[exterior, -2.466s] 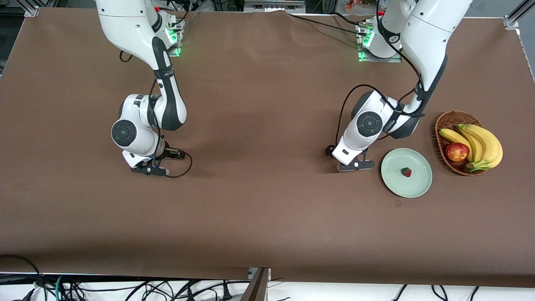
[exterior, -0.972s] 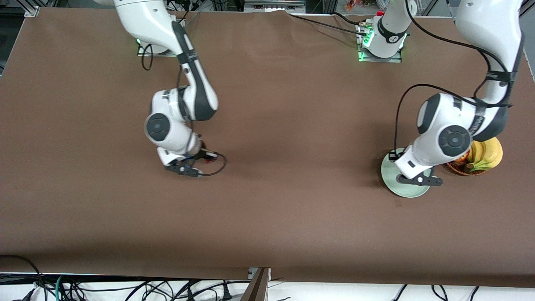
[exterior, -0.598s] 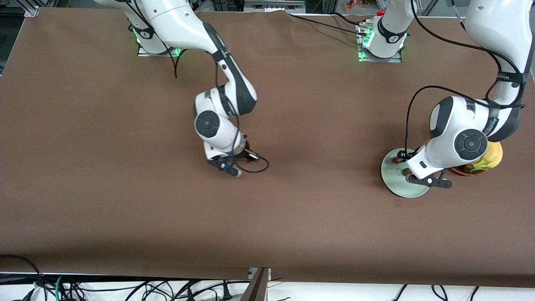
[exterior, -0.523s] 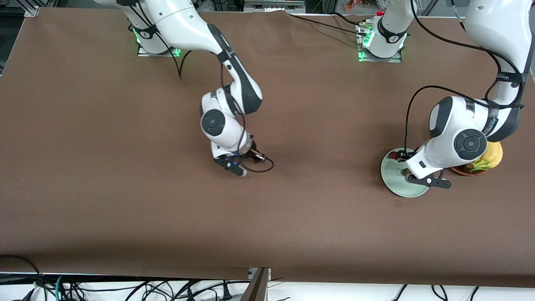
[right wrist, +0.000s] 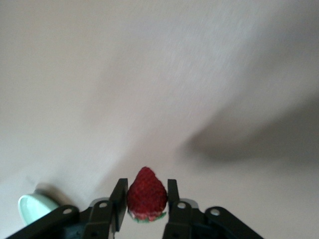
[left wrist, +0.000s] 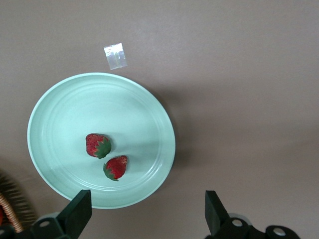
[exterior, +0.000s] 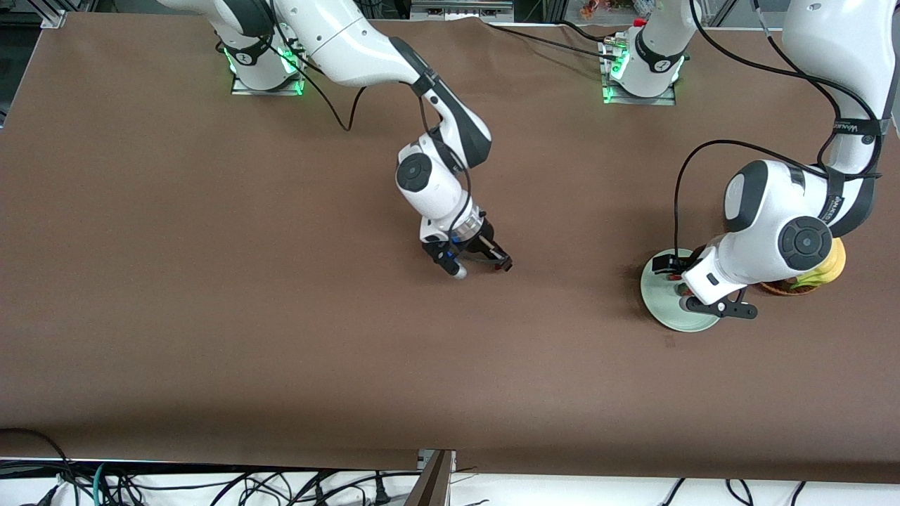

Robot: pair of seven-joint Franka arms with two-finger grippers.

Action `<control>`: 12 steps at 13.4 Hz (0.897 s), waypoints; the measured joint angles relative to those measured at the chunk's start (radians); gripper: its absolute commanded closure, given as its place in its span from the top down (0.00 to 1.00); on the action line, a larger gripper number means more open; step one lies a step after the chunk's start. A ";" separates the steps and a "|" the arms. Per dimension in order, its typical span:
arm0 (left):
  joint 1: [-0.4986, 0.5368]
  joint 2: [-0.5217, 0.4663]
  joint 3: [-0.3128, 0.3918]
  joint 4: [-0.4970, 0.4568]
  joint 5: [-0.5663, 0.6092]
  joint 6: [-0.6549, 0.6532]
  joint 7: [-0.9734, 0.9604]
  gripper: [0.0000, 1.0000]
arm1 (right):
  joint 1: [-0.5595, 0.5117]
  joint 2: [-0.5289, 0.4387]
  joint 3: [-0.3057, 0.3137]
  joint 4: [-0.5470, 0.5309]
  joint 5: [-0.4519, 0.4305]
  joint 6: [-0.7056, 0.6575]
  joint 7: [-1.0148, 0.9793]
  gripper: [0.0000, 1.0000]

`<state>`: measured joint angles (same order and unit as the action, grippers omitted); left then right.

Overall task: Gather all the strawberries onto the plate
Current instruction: 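Open the left gripper over the plate while the right gripper releases mid-table, then reach the left gripper to the last strawberry while the right gripper withdraws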

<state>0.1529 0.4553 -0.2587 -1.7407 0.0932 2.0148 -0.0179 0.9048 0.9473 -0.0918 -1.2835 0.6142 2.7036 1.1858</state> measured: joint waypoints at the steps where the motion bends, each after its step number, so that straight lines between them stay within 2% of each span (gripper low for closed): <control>1: -0.001 0.000 -0.009 0.008 -0.001 -0.007 -0.004 1.00 | 0.004 -0.001 0.000 0.011 0.000 0.001 0.006 1.00; 4: -0.005 0.000 -0.026 0.013 -0.005 -0.012 -0.038 1.00 | -0.005 -0.028 -0.031 0.028 -0.001 -0.051 0.007 1.00; 5: -0.006 0.000 -0.030 0.013 -0.040 -0.012 -0.044 1.00 | -0.010 -0.050 -0.069 0.031 -0.009 -0.135 0.003 1.00; 8: -0.015 0.015 -0.041 0.012 -0.253 0.042 -0.077 1.00 | -0.036 -0.121 -0.196 0.036 -0.085 -0.425 -0.110 1.00; 12: -0.129 0.092 -0.046 0.009 -0.278 0.228 -0.327 1.00 | -0.049 -0.168 -0.379 0.031 -0.096 -0.704 -0.440 1.00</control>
<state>0.0236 0.5468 -0.3052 -1.7316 -0.1852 2.2428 -0.3449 0.8558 0.7796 -0.4710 -1.2529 0.5185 1.9997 0.7456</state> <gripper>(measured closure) 0.000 0.000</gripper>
